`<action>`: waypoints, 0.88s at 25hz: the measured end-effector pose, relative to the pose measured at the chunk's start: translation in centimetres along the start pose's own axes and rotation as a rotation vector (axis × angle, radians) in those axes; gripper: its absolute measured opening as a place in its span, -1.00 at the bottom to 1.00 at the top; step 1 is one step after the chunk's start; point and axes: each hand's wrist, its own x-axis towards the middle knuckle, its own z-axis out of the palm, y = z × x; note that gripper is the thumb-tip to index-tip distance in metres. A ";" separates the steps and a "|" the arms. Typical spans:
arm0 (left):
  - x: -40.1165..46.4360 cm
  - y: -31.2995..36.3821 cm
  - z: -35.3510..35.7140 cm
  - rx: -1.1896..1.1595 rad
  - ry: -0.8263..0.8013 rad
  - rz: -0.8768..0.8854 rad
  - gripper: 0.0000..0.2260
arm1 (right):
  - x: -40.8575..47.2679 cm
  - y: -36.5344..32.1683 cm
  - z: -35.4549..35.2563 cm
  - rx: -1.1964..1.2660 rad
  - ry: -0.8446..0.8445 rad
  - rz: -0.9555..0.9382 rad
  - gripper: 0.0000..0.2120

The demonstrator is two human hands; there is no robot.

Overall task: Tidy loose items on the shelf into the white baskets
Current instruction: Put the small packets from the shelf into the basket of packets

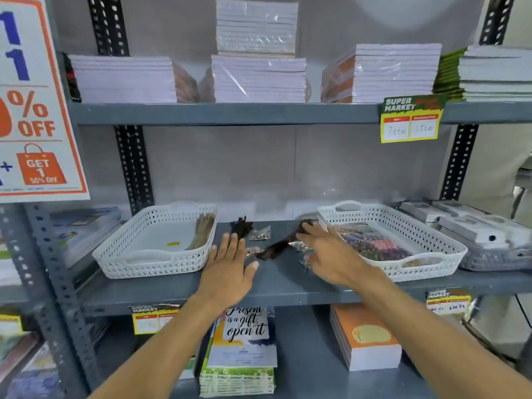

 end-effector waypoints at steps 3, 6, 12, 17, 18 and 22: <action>0.3 -0.8 1.4 -0.071 -0.149 -0.118 -0.30 | 1.9 -0.5 0.9 0.109 -0.082 0.084 -0.53; 0.4 -0.9 2.3 -0.061 -0.161 -0.135 -0.28 | 5.3 -2.3 2.2 0.174 -0.146 0.049 -0.61; 0.4 -0.9 2.4 -0.050 -0.133 -0.133 -0.28 | 10.8 -6.5 5.2 0.213 -0.272 -0.115 -0.84; 0.5 -1.1 2.6 -0.059 -0.114 -0.139 -0.26 | 11.7 -6.8 6.8 0.211 -0.196 -0.128 -0.82; 0.5 -1.1 2.6 -0.055 -0.121 -0.140 -0.26 | 11.8 -6.5 6.4 0.203 -0.158 -0.116 -0.79; 0.5 -1.2 2.7 -0.042 -0.121 -0.133 -0.26 | 11.2 -2.9 3.0 0.173 0.043 0.013 -0.64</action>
